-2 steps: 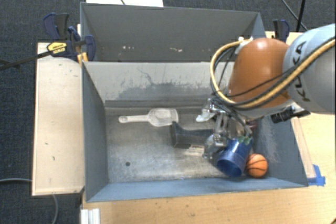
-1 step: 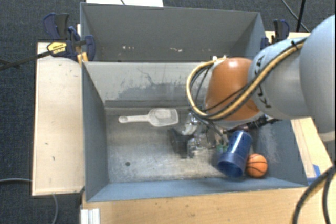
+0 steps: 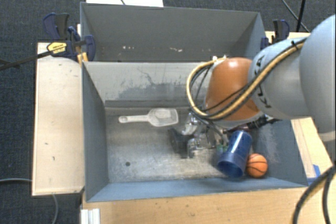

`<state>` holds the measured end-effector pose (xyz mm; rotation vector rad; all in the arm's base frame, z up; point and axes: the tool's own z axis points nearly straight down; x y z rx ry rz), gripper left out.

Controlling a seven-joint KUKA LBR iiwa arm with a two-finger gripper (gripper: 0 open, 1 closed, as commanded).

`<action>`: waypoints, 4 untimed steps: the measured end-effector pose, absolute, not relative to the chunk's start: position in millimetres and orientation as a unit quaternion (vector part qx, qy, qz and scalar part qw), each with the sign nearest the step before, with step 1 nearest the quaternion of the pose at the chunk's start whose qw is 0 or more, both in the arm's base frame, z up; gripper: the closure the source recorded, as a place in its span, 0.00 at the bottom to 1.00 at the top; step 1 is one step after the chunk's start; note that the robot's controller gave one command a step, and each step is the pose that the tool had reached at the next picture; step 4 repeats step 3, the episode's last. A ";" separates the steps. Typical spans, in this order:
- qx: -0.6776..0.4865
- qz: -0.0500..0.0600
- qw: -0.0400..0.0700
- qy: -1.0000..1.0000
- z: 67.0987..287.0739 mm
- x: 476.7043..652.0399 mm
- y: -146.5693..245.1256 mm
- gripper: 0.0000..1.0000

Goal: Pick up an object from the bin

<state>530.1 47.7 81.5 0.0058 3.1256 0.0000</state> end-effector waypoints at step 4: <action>-0.046 0.001 -0.006 0.999 228.5 487.6 -1.9 1.00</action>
Offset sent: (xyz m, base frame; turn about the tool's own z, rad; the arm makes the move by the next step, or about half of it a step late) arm 0.0000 0.0000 0.0000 0.0000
